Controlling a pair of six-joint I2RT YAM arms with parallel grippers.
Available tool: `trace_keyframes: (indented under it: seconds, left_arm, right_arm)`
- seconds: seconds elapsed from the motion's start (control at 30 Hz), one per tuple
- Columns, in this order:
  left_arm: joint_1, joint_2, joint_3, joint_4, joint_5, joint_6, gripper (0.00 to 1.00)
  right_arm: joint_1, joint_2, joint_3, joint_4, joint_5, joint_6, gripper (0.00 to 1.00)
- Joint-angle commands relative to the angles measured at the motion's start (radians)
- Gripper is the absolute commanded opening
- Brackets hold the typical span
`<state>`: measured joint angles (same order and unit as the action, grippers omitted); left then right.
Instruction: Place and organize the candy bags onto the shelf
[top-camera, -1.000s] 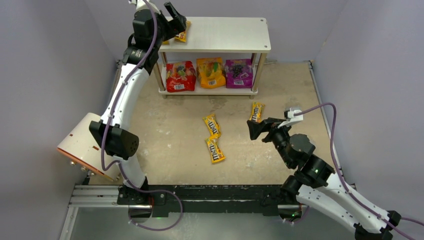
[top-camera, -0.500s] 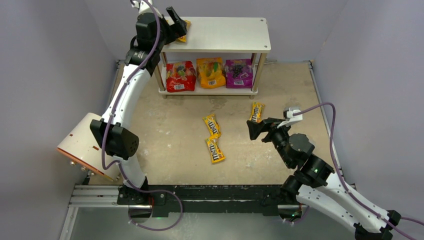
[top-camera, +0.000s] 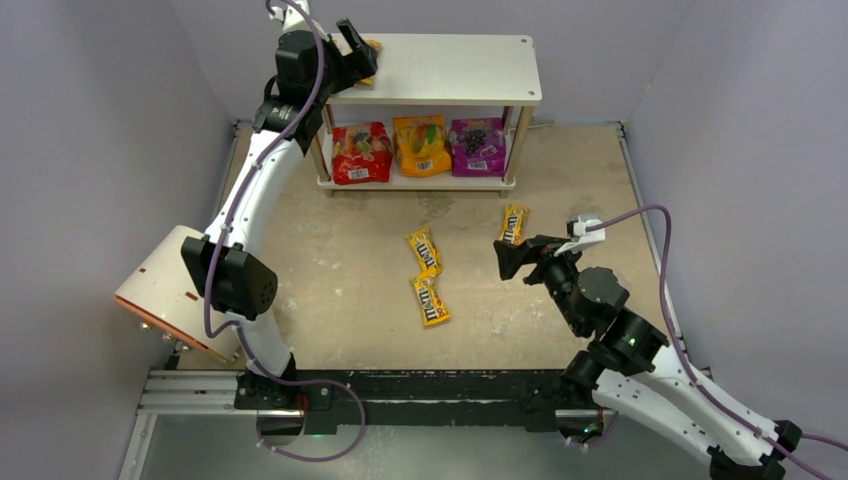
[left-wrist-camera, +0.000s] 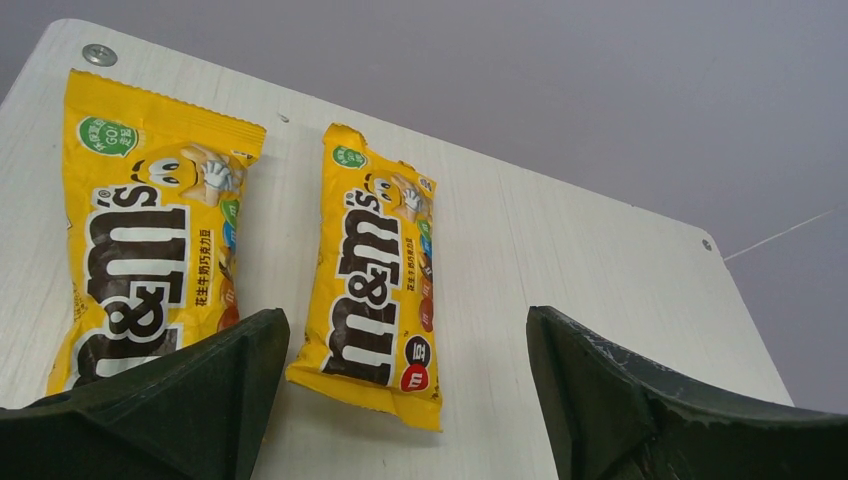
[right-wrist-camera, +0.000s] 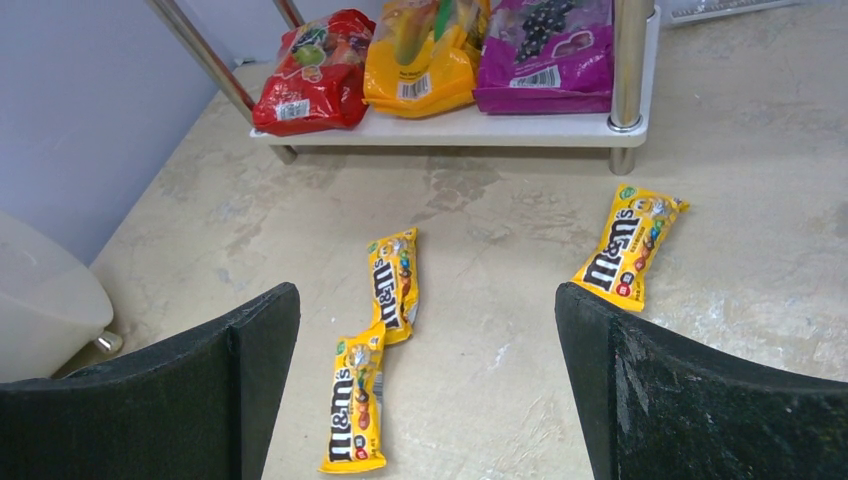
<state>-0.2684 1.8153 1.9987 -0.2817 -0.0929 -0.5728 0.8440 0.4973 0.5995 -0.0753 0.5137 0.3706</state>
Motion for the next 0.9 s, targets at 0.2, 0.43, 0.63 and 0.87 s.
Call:
trace_keyframes:
  seconds: [0.2,0.43,0.63,0.87]
  left_arm:
    - [0.008,-0.057,-0.022,0.024,0.031,0.030,0.93]
    - [0.008,-0.089,-0.058,0.043,0.052,0.036,0.93]
    - [0.008,-0.105,-0.071,0.050,0.075,0.046,0.93]
    - [0.008,-0.108,-0.074,0.044,0.083,0.053,0.93]
  right_arm:
    - [0.001,0.011,-0.010,0.045,0.026,-0.025,0.99]
    - [0.002,0.027,-0.012,0.048,0.028,-0.027,0.99]
    - [0.002,0.031,-0.013,0.051,0.028,-0.030,0.99]
    - [0.001,0.026,-0.015,0.050,0.028,-0.031,0.99]
